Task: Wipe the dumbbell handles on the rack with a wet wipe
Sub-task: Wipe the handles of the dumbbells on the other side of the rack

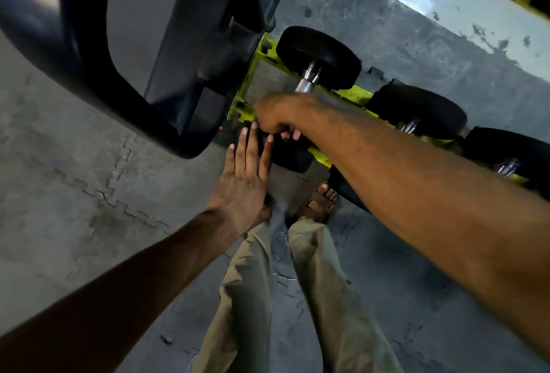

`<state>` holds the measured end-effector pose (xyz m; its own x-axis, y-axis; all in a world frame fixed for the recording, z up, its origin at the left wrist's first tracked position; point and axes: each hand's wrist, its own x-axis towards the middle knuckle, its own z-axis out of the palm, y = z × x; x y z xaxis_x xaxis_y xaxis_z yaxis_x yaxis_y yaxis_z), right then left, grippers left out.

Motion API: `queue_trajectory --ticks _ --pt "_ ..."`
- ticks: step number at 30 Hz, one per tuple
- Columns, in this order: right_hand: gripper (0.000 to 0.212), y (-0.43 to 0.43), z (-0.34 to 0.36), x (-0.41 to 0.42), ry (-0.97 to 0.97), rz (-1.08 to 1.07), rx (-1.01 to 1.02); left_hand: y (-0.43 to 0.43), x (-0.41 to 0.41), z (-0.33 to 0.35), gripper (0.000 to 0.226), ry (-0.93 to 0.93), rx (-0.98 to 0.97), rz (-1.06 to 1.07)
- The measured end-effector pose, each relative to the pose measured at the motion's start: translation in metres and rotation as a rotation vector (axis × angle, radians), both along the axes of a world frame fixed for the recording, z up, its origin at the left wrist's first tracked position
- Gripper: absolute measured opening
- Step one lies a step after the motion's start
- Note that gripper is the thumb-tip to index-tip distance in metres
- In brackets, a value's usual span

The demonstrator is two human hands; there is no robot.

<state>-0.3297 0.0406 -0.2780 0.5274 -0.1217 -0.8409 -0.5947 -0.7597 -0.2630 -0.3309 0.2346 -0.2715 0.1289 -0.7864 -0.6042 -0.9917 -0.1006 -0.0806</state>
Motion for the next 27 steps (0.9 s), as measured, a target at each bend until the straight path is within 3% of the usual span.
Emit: queue_trajectory --ticks 4,7,10,15,18,22,27 --pt "0.018 -0.019 0.005 -0.016 -0.052 0.121 0.045 0.001 0.000 0.002 0.143 0.007 -0.020 0.001" --pt "0.021 -0.040 0.007 -0.022 -0.182 0.331 -0.249 0.002 0.000 0.001 0.142 0.010 -0.022 0.002" --pt "0.023 -0.030 -0.002 -0.036 -0.265 0.290 -0.424 0.003 0.000 0.001 0.144 -0.002 -0.017 0.001" --pt "0.022 -0.011 -0.011 -0.052 -0.343 0.243 -0.130 0.001 -0.005 0.001 0.145 -0.015 -0.017 0.022" --pt "0.022 -0.033 -0.011 -0.054 -0.406 0.246 -0.247 0.000 -0.006 0.000 0.138 -0.027 -0.052 0.038" --pt "0.013 0.000 -0.032 -0.083 -0.692 -0.118 -0.321 0.002 -0.005 -0.004 0.144 0.015 -0.027 0.061" --pt "0.008 0.050 -0.056 -0.114 -0.649 -1.117 -0.122 0.002 -0.004 -0.004 0.138 0.047 -0.048 0.039"
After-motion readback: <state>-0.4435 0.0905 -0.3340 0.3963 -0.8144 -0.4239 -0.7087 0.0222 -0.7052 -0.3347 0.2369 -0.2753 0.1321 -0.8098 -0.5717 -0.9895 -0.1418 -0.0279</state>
